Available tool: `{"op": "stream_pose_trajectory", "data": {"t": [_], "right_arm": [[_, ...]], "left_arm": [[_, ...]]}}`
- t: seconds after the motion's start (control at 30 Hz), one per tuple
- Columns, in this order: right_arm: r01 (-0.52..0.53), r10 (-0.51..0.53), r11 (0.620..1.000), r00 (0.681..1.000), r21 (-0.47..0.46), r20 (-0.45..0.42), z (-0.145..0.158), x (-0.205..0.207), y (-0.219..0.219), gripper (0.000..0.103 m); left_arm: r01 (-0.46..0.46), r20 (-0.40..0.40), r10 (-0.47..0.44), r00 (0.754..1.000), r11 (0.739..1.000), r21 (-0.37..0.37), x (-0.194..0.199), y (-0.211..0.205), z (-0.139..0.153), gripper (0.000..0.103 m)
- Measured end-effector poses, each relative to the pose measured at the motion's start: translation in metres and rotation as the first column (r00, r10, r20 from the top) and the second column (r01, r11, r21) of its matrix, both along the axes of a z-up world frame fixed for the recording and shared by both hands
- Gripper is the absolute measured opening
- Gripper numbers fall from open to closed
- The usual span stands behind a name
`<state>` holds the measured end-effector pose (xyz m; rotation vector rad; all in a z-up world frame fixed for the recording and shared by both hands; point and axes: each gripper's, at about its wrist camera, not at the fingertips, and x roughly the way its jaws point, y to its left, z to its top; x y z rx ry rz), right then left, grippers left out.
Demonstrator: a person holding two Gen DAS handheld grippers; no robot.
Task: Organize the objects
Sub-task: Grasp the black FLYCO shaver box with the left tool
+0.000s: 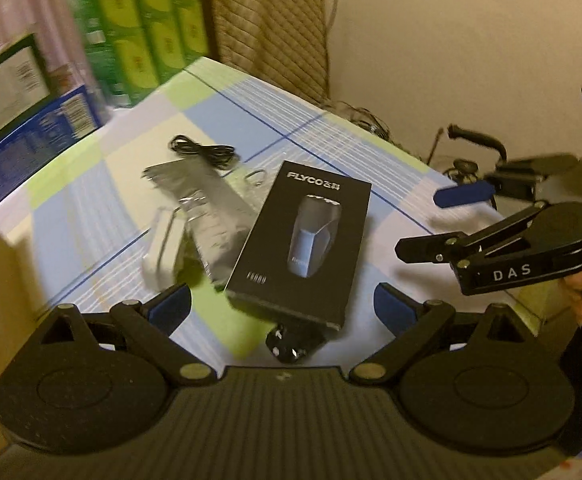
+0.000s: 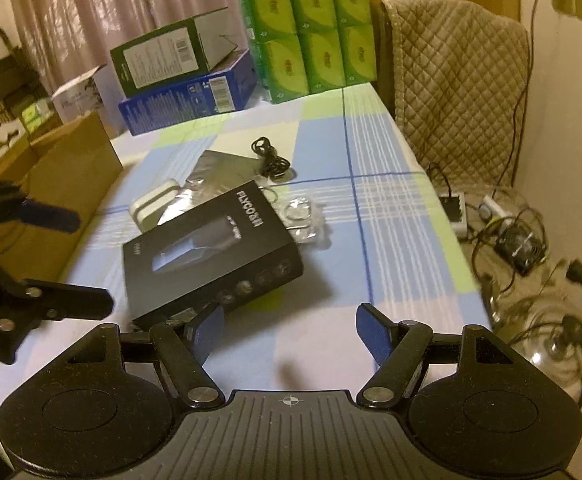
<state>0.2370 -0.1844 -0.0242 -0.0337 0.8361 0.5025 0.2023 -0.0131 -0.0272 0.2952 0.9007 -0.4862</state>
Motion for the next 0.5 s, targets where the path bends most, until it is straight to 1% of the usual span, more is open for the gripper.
{"op": "stream_pose_trajectory", "data": {"t": [0.07, 0.17, 0.3, 0.4, 0.47, 0.5], "right_arm": [[-0.011, 0.011, 0.999, 1.000, -0.031, -0.015, -0.007, 0.007, 0.001, 0.070], [-0.023, 0.021, 0.999, 0.999, -0.049, -0.040, -0.014, 0.013, 0.002, 0.070], [-0.016, 0.011, 0.996, 0.999, -0.090, -0.053, -0.020, 0.016, 0.004, 0.070], [0.004, -0.013, 0.989, 0.998, -0.148, -0.056, -0.024, 0.017, 0.004, 0.070], [0.030, -0.042, 0.987, 0.996, -0.158, -0.072, -0.026, 0.021, 0.000, 0.070], [0.041, -0.053, 0.988, 0.996, -0.152, -0.078, -0.026, 0.022, -0.003, 0.070]], "left_arm": [[0.037, -0.015, -0.036, 0.999, 0.999, 0.022, 0.011, -0.008, -0.007, 0.096], [0.080, -0.033, -0.079, 0.996, 0.996, 0.040, 0.024, -0.019, -0.014, 0.096], [0.130, -0.074, -0.126, 0.989, 0.990, 0.056, 0.041, -0.034, -0.022, 0.094], [0.180, -0.094, -0.170, 0.981, 0.979, 0.099, 0.050, -0.047, -0.026, 0.090], [0.200, -0.102, -0.189, 0.977, 0.973, 0.112, 0.054, -0.052, -0.026, 0.088], [0.205, -0.108, -0.193, 0.975, 0.972, 0.115, 0.057, -0.054, -0.027, 0.085]]}}
